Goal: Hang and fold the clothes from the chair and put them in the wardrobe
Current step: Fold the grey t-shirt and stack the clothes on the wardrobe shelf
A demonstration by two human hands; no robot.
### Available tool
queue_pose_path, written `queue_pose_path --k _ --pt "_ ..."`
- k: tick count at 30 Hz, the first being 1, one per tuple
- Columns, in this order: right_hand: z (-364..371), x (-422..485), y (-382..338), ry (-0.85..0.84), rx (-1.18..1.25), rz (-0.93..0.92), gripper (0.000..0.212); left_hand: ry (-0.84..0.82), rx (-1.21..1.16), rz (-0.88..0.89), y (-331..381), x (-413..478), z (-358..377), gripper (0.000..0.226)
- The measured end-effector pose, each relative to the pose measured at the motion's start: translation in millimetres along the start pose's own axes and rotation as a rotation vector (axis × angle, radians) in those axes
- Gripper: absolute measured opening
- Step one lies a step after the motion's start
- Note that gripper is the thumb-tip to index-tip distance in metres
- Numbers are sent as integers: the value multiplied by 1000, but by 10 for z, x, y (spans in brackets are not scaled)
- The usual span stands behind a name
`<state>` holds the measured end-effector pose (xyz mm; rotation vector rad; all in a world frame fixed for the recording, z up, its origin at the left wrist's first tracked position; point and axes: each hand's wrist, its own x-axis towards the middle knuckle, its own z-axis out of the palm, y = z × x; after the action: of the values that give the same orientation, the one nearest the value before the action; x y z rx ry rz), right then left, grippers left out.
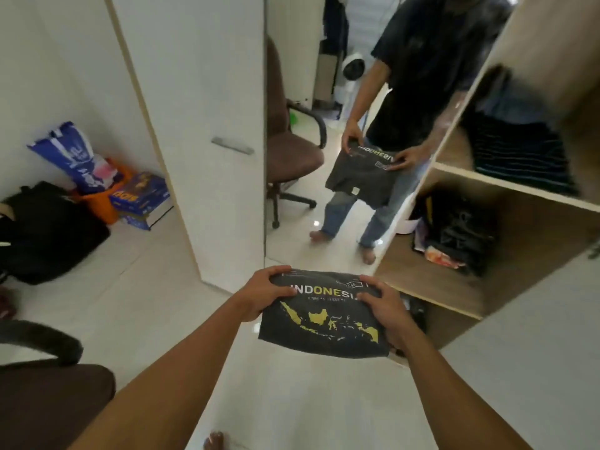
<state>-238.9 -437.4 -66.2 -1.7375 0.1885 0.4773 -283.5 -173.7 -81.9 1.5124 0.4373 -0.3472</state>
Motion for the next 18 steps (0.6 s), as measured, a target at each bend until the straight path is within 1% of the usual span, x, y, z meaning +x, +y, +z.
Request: queue_pose_path --k 5,8,10,12,14,16,18 --pt "-1175 -327 -400 210 94 -87 39 -147 165 173 904 162 1126 59" --pt "-1745 -498 -734 328 118 -160 37 -217 207 290 1467 176 1654 59" --pt "-2110 -593 -1007 382 121 -195 35 -253 191 341 1850 181 1948 56" --pt "-2459 -681 -1320 440 96 -236 32 -284 155 364 2228 182 2210 54" --pt "-2784 -743 -1661 483 75 -285 25 -317 134 369 2588 221 2452 51" --pt "-3074 -719 -2004 502 0 -321 19 -354 115 357 2931 278 2669 48" --pt "-3334 -587 -2353 514 -66 -349 23 -368 99 365 3286 372 2883 49"
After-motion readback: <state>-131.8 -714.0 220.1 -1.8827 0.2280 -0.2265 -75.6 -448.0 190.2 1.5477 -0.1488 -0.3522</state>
